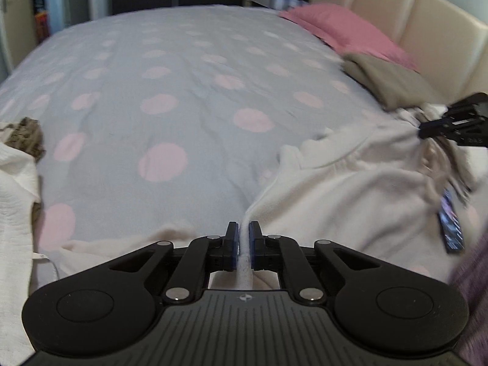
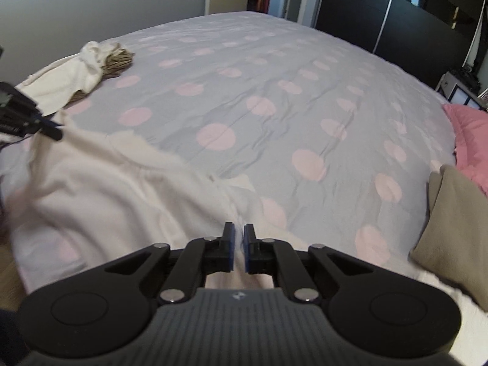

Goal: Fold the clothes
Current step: 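Pinch the white garment hem with both grippers and pull it straight, then gather the white garment with both grippers and lift it off the bed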

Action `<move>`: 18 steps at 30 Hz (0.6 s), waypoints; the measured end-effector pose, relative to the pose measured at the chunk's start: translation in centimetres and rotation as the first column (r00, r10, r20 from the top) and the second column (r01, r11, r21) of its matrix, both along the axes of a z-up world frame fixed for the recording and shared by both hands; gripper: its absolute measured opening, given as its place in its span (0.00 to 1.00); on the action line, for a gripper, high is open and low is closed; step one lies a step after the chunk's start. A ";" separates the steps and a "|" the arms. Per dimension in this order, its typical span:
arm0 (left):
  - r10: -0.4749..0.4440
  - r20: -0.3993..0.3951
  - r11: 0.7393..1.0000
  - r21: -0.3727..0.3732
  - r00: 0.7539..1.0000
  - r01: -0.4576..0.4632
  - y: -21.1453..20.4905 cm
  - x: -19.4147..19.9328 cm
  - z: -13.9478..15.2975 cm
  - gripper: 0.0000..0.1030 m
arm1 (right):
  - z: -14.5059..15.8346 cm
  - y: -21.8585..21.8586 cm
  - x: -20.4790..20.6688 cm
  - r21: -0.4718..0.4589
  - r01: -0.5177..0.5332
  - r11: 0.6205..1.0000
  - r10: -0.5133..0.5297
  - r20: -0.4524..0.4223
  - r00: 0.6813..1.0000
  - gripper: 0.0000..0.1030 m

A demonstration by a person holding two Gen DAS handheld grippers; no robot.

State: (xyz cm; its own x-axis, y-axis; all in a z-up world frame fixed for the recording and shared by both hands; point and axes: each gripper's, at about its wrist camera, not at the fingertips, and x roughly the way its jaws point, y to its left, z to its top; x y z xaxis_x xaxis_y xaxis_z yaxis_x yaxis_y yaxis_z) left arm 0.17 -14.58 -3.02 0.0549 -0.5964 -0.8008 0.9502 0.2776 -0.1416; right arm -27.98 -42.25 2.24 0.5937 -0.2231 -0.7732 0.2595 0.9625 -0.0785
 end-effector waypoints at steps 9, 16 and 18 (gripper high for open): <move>-0.165 -0.041 0.954 0.247 0.985 0.170 -0.7 -3.2 -5.1 0.05 | -5.2 2.9 -2.1 0.105 -0.105 0.989 0.126 -0.222 0.967 0.07; -0.200 -0.004 0.949 0.249 0.980 0.195 -1.4 -4.0 -5.5 0.11 | -6.0 3.8 -1.9 0.073 -0.138 0.988 0.152 -0.256 0.955 0.12; -0.220 0.022 0.948 0.241 0.975 0.209 -1.4 -4.5 -5.3 0.20 | -5.2 4.5 -2.0 0.038 -0.174 0.984 0.178 -0.237 0.955 0.15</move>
